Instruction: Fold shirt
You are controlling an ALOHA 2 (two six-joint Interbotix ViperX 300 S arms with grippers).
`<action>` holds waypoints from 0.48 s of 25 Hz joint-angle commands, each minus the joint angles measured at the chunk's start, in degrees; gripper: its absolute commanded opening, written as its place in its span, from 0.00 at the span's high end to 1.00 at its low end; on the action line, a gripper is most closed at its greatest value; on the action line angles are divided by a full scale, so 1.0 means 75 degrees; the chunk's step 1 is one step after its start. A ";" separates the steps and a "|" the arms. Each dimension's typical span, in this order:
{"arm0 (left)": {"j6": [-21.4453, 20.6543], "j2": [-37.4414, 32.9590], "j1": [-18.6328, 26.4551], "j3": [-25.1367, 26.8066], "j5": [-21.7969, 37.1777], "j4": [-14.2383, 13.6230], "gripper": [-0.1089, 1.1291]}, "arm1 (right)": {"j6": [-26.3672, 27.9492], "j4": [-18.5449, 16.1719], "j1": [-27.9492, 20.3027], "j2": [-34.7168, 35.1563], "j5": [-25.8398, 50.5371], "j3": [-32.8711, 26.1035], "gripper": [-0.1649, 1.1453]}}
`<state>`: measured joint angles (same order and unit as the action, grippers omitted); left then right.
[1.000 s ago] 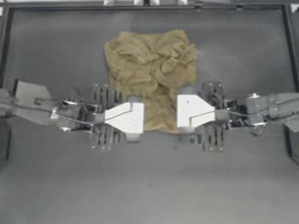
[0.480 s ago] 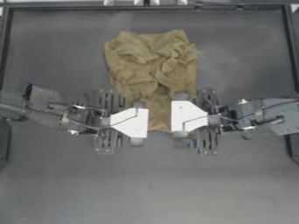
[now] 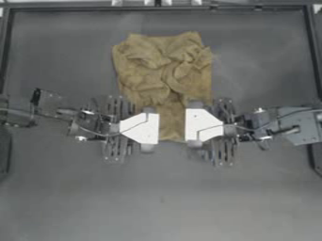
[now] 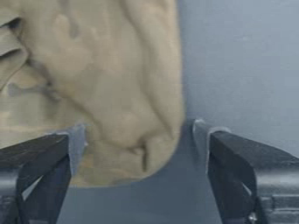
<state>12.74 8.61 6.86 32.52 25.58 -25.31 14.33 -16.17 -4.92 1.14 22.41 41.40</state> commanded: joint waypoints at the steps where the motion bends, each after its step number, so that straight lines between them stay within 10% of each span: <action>1: 0.0012 -0.0082 0.0105 -0.0070 -0.0117 -0.0023 0.09 | 0.0012 -0.0023 -0.0117 0.0023 -0.0211 -0.0059 0.12; 7: 0.0012 0.0012 0.0199 -0.0059 -0.0117 0.0176 0.18 | 0.0000 -0.0012 -0.0281 0.0258 -0.0398 -0.0070 0.12; 12: 0.0012 0.0023 0.0234 -0.0059 -0.0059 0.0187 0.47 | 0.0023 0.0012 -0.0293 0.0387 -0.0328 -0.0047 0.18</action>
<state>12.83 9.84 8.44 32.52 25.05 -23.91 14.41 -16.17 -7.03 4.57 19.86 41.40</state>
